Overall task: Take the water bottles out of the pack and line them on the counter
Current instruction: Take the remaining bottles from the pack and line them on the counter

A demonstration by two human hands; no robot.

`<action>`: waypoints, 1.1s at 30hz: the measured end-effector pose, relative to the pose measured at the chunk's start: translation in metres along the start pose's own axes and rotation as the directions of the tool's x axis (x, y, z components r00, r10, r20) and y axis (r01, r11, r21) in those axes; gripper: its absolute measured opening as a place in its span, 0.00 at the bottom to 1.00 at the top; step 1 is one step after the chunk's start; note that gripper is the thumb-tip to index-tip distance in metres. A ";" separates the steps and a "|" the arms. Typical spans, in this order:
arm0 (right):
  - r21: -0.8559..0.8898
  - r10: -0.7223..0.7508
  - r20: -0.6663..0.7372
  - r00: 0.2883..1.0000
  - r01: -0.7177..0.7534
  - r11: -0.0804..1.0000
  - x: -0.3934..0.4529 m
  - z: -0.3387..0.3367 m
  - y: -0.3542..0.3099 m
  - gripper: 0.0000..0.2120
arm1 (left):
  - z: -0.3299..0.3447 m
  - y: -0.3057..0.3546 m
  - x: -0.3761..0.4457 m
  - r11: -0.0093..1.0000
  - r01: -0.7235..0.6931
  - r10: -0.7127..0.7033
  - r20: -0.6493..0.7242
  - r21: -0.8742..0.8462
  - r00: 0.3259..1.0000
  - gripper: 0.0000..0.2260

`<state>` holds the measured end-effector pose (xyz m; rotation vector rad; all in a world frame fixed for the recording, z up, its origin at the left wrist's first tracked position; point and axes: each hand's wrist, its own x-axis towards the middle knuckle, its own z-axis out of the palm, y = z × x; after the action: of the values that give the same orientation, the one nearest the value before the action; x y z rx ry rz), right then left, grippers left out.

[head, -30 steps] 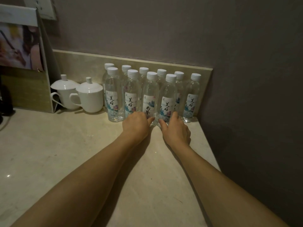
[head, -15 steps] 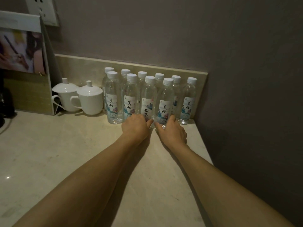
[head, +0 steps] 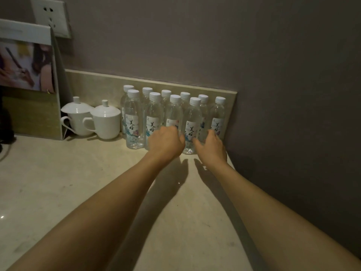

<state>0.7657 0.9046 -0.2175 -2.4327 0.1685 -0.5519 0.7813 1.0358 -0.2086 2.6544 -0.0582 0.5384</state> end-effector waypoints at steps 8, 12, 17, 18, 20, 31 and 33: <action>0.072 0.008 -0.102 0.995 -0.001 0.997 -0.020 -0.032 0.010 0.18 | 0.015 0.029 -0.010 0.986 -0.111 0.111 -0.008 -0.125 0.994 0.15; 0.046 0.023 -0.196 0.980 -0.014 0.999 -0.025 -0.066 0.033 0.17 | 0.020 0.062 -0.021 0.967 -0.185 0.186 -0.014 -0.174 0.982 0.16; 0.051 0.050 -0.274 0.960 -0.037 0.998 -0.031 -0.105 0.059 0.16 | 0.015 0.109 -0.032 0.953 -0.259 0.256 -0.038 -0.160 0.966 0.16; 0.050 0.050 -0.290 0.956 -0.037 0.998 -0.033 -0.113 0.064 0.15 | 0.014 0.119 -0.036 0.949 -0.270 0.266 -0.042 -0.164 0.963 0.16; 0.050 0.053 -0.317 0.947 -0.039 0.998 -0.037 -0.129 0.076 0.14 | 0.014 0.140 -0.045 0.941 -0.290 0.286 -0.052 -0.172 0.957 0.15; 0.111 0.028 -0.409 0.912 0.020 0.994 -0.072 -0.256 0.168 0.06 | 0.012 0.288 -0.117 0.900 -0.358 0.344 -0.098 -0.248 0.934 0.17; 0.145 0.038 -0.428 0.903 0.028 0.989 -0.080 -0.280 0.188 0.09 | 0.014 0.320 -0.140 0.881 -0.368 0.357 -0.092 -0.297 0.929 0.21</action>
<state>0.5766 0.6202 -0.1599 -2.1340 0.3052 -1.0592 0.6179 0.7333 -0.1446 2.3293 -0.5935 0.6350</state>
